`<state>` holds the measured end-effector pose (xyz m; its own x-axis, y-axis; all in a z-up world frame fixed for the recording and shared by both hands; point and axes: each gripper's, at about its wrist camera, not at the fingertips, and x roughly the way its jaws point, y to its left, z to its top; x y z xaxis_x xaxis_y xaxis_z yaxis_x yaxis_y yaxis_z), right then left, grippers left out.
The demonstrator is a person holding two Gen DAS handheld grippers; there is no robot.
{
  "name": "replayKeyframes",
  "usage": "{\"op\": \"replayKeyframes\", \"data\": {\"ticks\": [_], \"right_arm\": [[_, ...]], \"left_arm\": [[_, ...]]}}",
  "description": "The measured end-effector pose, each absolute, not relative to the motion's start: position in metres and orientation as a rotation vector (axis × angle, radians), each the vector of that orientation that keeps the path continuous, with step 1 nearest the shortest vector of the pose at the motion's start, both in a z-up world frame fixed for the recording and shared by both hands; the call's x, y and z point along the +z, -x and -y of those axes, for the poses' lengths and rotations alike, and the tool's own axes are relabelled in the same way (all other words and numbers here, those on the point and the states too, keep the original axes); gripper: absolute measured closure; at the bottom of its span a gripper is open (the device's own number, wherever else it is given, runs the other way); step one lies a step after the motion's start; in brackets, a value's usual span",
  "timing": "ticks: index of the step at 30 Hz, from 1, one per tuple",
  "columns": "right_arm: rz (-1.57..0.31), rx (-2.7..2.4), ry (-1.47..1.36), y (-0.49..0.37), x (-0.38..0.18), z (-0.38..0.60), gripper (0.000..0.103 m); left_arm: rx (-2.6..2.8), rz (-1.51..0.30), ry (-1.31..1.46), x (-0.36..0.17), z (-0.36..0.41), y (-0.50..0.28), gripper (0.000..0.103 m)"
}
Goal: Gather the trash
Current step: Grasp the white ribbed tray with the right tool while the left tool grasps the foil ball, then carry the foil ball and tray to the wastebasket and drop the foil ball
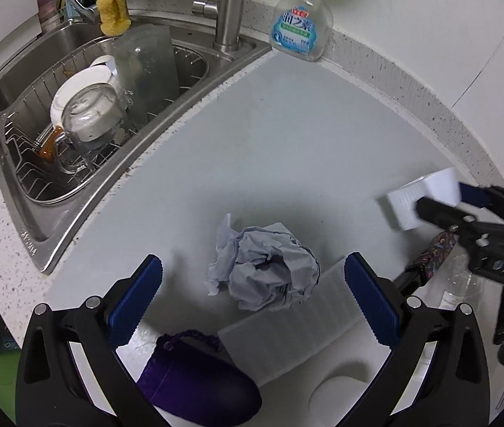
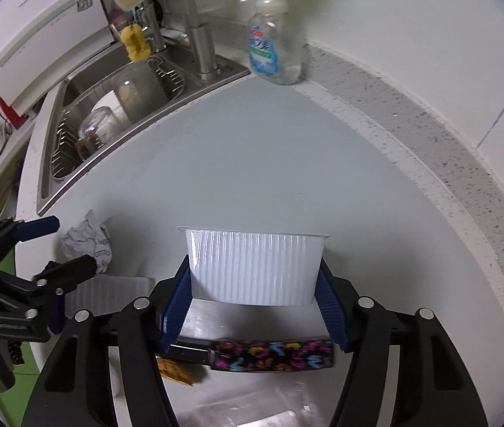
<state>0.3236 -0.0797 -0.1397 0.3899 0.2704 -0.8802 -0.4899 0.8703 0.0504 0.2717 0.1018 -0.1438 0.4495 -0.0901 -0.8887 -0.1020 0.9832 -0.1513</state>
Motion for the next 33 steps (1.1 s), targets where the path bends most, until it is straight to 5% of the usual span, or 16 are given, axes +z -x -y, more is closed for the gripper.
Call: {"op": "replayKeyframes", "data": {"ticks": [2,4,9,22,33], "right_arm": [[-1.061,0.48,0.229,-0.324,-0.137,0.085,0.041],[-1.056,0.471,0.226,-0.324,-0.136,0.091,0.041],[-1.045,0.461,0.216,-0.32,-0.13,0.101,0.041],[-0.956,0.517,0.259,-0.269,-0.089,0.077,0.041],[-0.888,0.693,0.311,-0.164,-0.062,0.008,0.041]], "left_arm": [[0.008,-1.103,0.192,-0.147,-0.101,-0.274,0.005],[-0.004,-1.117,0.2,-0.15,-0.101,-0.276,0.041],[0.0,-1.107,0.195,-0.148,-0.1,-0.278,0.052],[0.033,-1.002,0.152,-0.099,-0.114,-0.229,0.055],[0.139,-0.951,0.145,-0.065,-0.168,-0.096,0.055]]}}
